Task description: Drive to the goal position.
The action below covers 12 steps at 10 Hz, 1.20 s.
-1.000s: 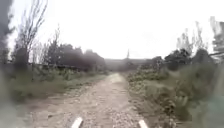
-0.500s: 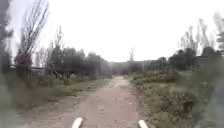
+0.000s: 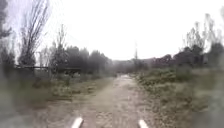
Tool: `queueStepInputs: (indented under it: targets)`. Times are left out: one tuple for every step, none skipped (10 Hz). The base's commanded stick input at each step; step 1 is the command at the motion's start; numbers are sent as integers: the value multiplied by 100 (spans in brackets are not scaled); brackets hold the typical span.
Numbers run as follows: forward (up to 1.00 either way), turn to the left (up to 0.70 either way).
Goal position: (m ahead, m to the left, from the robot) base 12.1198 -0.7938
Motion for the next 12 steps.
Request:
queueStepInputs:
  targets:
    - [100,0]
    - [100,0]
    - [100,0]
    - [100,0]
    - [100,0]
    - [100,0]
    - [100,-31]
    - [100,-40]
    - [100,-40]
    - [100,-13]
    - [100,0]
    - [100,0]
